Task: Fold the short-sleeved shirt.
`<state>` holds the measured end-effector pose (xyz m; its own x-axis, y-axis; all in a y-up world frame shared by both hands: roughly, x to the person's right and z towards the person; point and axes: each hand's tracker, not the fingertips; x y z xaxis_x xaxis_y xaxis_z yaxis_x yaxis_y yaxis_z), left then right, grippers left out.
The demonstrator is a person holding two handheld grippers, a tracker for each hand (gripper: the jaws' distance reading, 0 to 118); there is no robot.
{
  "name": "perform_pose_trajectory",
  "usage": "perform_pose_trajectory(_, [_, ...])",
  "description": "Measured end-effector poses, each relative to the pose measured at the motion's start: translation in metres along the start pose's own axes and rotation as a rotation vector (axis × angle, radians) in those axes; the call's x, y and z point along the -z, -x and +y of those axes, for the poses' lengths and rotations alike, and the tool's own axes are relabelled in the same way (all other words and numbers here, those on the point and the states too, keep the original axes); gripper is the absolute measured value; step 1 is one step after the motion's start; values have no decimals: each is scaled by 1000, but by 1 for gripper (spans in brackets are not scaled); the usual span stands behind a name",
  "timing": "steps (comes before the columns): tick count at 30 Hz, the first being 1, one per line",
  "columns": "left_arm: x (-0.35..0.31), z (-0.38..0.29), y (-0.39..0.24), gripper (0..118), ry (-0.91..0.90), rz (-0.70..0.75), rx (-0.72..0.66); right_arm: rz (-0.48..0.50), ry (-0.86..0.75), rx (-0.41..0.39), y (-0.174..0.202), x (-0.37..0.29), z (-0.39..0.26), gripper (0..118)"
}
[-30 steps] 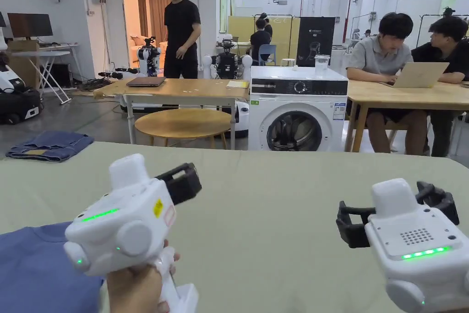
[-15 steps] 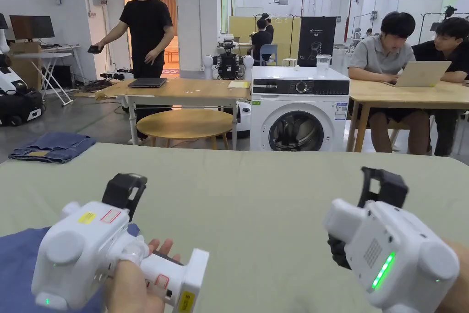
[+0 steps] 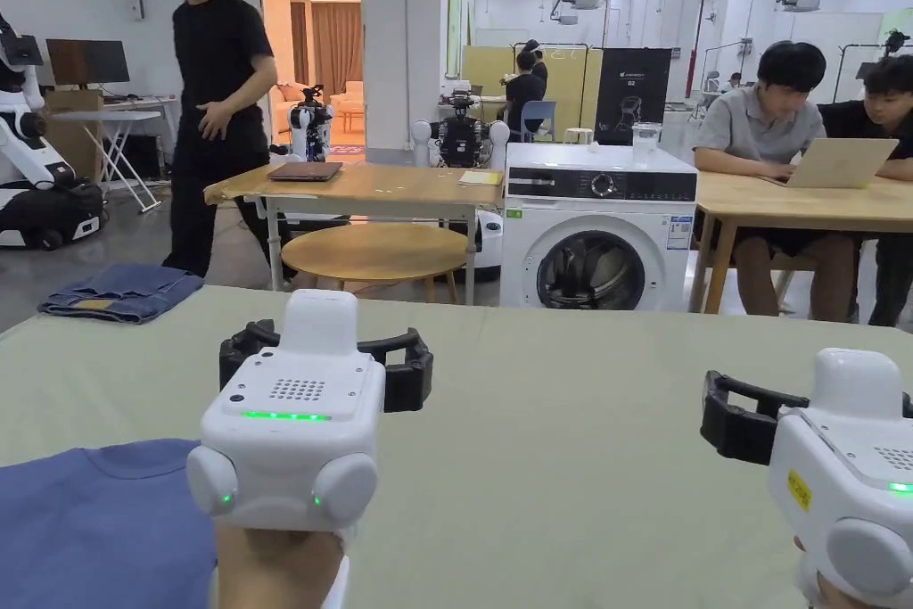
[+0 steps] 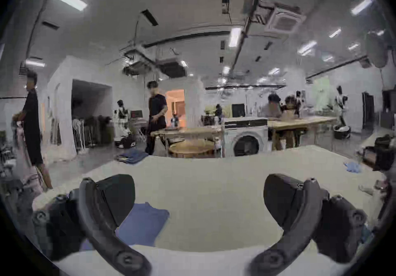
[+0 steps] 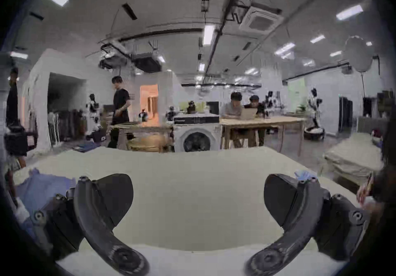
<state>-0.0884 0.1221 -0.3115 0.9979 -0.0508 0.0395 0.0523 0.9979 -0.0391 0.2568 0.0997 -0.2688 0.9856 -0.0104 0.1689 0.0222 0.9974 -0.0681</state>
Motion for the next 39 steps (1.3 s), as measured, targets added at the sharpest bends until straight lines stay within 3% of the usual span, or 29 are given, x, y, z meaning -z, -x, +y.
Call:
perform_pose_trajectory(5, [2, 3, 5, 117, 7, 6, -35, 22, -29, -55, 6, -2, 9, 118])
perform_pose_trajectory(14, [0, 6, 4, 117, -3, 28, -13, 26, 3, -40, 8, -2, 12, 118])
perform_pose_trajectory(16, [0, 6, 3, 113, 2, 33, -5, 28, 11, -41, 8, -2, 12, 118])
perform_pose_trajectory(17, [0, 6, 3, 101, 5, 34, -3, 23, 19, -43, 9, -2, 13, 117])
perform_pose_trajectory(19, [-1, 6, 2, 28, 4, 36, 23, 22, 28, -45, 10, -2, 14, 113])
perform_pose_trajectory(20, [-1, 6, 0, 5, 7, 58, 48, 20, 38, -48, 10, -2, 14, 111])
perform_pose_trajectory(21, [-1, 4, -1, 3, 10, 77, 56, 22, 48, -53, 10, -2, 13, 96])
perform_pose_trajectory(22, [-2, 3, 1, 3, 4, 79, 40, 25, 51, -58, 12, -4, 13, 96])
perform_pose_trajectory(23, [-3, 2, 4, 3, 5, 77, 23, 26, 43, -68, 14, -7, 11, 88])
perform_pose_trajectory(24, [-3, 2, 6, 3, 20, 60, -1, 17, 25, -92, 15, -9, 10, 65])
perform_pose_trajectory(25, [-5, 2, 6, 3, 26, 63, -12, 10, 21, -104, 17, -8, 9, 22])
perform_pose_trajectory(26, [-6, 2, 7, 3, 30, 57, -19, -32, -5, -111, 17, -9, 7, 0])
perform_pose_trajectory(33, [-21, 13, 29, 3, 20, 56, -29, 39, -18, -77, 36, -12, 14, 0])
perform_pose_trajectory(39, [-54, 23, 82, 3, -4, 153, -64, 203, -27, -28, 90, -11, 26, 0])
